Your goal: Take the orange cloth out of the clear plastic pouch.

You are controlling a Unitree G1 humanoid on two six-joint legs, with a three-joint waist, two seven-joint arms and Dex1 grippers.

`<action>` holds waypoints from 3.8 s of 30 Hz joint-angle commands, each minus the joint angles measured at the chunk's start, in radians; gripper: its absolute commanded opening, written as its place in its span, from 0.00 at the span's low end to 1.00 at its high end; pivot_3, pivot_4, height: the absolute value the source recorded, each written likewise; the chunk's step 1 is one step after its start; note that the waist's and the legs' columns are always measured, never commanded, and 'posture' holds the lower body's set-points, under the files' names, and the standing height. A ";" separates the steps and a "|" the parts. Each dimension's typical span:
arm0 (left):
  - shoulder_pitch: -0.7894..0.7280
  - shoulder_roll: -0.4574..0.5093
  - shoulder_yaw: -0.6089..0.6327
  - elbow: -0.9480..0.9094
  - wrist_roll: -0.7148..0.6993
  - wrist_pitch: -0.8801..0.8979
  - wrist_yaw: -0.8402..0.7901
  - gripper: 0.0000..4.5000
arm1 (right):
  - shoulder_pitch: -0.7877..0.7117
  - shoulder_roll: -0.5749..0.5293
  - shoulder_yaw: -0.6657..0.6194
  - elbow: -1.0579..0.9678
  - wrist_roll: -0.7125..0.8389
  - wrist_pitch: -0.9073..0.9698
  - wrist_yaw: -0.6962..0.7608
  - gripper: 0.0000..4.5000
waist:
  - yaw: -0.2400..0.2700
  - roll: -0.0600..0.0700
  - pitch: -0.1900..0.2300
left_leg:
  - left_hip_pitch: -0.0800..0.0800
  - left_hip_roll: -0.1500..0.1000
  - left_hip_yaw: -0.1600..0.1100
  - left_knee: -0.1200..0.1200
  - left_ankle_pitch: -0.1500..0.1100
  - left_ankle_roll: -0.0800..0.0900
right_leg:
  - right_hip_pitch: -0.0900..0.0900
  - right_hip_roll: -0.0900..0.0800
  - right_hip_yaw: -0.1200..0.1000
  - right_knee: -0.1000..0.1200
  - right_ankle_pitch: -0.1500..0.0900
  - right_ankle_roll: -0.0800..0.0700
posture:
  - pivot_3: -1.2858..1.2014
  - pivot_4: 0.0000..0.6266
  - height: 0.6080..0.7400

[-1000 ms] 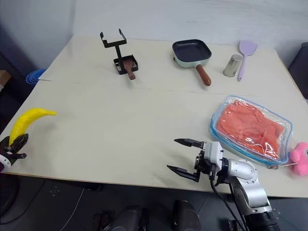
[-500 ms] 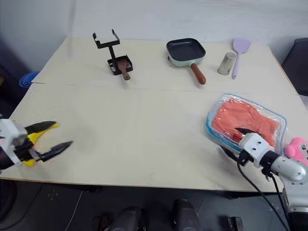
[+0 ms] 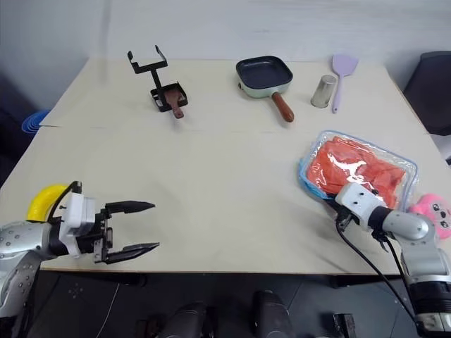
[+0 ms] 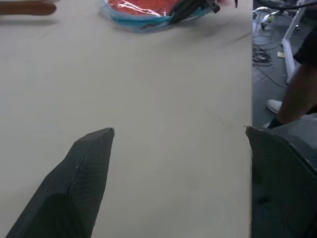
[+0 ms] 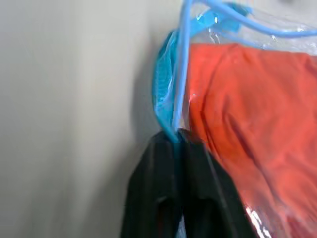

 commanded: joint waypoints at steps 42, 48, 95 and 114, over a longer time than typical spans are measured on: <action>-0.053 -0.116 -0.133 -0.056 -0.028 -0.037 0.051 1.00 | -0.196 -0.231 0.048 0.114 0.273 0.539 0.473 0.67 | 0.019 0.007 0.004 | -0.002 -0.002 -0.003 0.000 0.000 0.001 | 0.000 -0.002 -0.004 -0.001 -0.001 -0.001 | 0.52 0.24 1.00; -0.055 -0.112 -0.142 -0.039 -0.019 -0.046 0.047 1.00 | -0.249 -0.170 0.030 0.132 0.327 0.664 0.486 0.25 | 0.025 0.008 0.004 | -0.003 -0.002 -0.004 0.000 0.001 0.000 | -0.001 -0.002 -0.004 0.000 -0.001 -0.001 | 0.52 0.24 1.00; -0.531 -0.357 -0.593 0.156 0.009 0.600 0.365 0.87 | -0.207 -0.009 0.088 0.091 0.062 -0.333 0.450 0.98 | 0.034 0.006 0.006 | 0.004 0.000 -0.005 0.000 0.003 -0.003 | 0.009 0.005 -0.003 -0.003 0.001 0.001 | 0.52 0.24 1.00; -0.434 -0.298 -0.402 0.066 -0.054 0.672 0.403 0.03 | -0.459 0.106 0.261 0.475 -0.076 -0.658 0.366 0.01 | 0.027 0.006 0.006 | 0.002 0.001 -0.008 0.001 0.003 -0.004 | 0.009 0.005 -0.005 -0.002 0.001 0.001 | 0.52 0.24 1.00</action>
